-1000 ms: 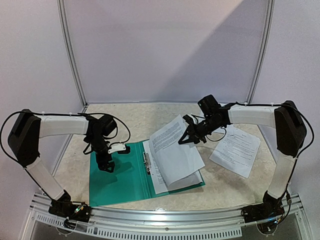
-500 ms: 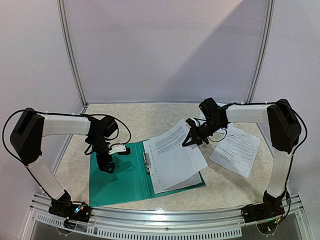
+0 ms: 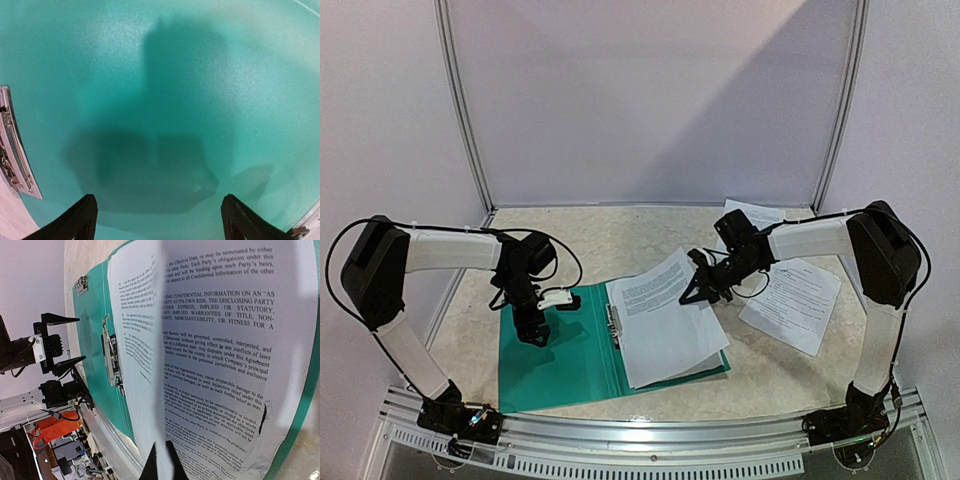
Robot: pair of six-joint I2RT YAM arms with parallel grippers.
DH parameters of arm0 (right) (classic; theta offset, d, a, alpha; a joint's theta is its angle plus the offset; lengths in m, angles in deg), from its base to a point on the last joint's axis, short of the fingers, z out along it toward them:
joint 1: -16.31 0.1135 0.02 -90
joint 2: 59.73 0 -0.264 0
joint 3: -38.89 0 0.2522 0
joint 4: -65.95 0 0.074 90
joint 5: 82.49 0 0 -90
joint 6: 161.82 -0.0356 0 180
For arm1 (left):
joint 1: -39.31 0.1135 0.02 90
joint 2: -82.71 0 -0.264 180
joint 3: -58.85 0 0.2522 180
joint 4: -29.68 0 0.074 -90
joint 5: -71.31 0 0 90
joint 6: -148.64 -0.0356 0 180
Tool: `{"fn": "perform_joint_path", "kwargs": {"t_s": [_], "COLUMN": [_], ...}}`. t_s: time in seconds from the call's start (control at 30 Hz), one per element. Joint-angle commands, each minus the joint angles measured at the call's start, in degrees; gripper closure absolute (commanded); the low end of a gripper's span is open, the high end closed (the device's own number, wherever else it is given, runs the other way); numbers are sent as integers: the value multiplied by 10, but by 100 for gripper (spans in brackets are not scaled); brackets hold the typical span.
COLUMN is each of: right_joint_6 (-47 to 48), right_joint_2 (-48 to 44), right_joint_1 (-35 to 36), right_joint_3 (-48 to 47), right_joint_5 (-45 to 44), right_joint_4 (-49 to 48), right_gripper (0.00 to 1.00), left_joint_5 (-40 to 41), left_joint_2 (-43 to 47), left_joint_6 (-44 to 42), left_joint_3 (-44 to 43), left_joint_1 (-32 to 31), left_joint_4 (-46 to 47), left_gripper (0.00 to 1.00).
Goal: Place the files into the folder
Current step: Insert the spring clip onto the folder.
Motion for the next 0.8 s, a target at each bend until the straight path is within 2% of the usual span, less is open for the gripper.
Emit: {"fn": "perform_joint_path", "kwargs": {"t_s": [0.0,0.77], "right_joint_6": [-35,-46], "right_joint_2": [-2,5], "right_joint_1": [8,16], "right_joint_3": [22,23], "right_joint_5": [12,10], "right_joint_4": [-58,-71], "right_gripper": [100,100], "left_joint_5": [-1,-4], "left_joint_2": [-8,-6], "left_joint_6": [1,-4], "left_joint_3": [-5,-12], "left_joint_1": [4,4], "left_joint_4": [10,3], "left_gripper": [12,13]}}
